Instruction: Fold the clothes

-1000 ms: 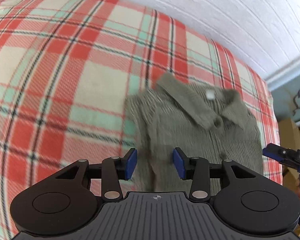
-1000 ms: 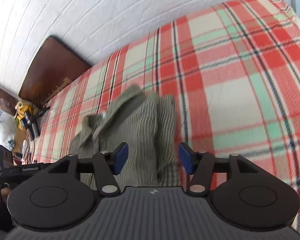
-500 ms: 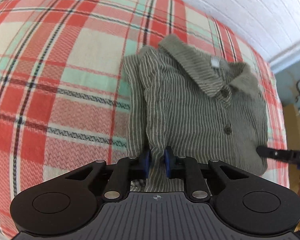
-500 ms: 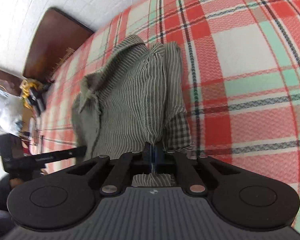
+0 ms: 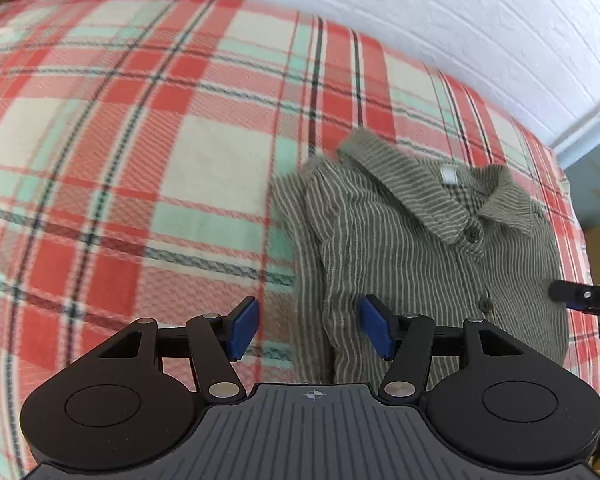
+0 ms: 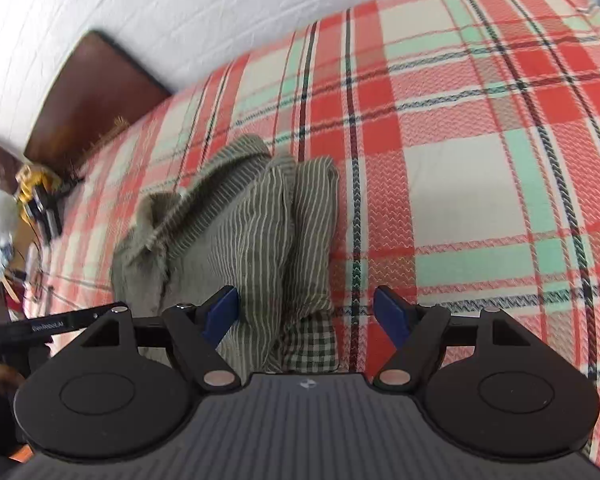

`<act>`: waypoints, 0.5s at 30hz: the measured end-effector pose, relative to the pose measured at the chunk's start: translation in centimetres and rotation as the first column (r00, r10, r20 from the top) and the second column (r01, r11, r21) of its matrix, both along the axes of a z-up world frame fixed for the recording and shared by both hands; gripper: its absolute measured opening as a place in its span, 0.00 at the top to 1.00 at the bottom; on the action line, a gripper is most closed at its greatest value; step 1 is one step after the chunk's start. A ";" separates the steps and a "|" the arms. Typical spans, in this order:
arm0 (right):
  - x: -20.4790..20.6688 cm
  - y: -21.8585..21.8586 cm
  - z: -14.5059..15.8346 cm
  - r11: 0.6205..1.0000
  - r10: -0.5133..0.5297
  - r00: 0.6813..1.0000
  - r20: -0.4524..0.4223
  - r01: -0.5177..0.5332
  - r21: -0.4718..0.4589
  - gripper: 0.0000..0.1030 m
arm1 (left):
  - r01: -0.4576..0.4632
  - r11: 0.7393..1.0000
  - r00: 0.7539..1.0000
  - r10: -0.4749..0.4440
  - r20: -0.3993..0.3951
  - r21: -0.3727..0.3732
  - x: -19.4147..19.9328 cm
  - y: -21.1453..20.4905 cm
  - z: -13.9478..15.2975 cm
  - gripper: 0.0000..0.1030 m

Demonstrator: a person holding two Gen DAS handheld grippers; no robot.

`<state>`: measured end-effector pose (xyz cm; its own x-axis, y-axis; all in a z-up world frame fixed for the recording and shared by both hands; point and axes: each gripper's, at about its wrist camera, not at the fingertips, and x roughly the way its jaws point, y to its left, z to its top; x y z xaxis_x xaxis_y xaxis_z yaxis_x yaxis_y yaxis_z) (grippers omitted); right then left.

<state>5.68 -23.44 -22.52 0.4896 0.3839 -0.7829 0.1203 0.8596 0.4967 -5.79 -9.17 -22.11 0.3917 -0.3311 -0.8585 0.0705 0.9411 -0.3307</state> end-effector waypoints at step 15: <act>0.7 -0.4 -3.4 0.967 -0.059 0.997 -0.055 0.071 0.246 0.45 | -0.067 0.968 0.996 0.051 -0.075 -0.240 2.2 0.6 -2.6 0.24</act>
<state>6.39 -23.87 -25.94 0.4847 0.5372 -0.6902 0.2002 0.7000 0.6855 -3.63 -8.54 -24.75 0.3606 -0.5105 -0.7806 -0.0131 0.8340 -0.5515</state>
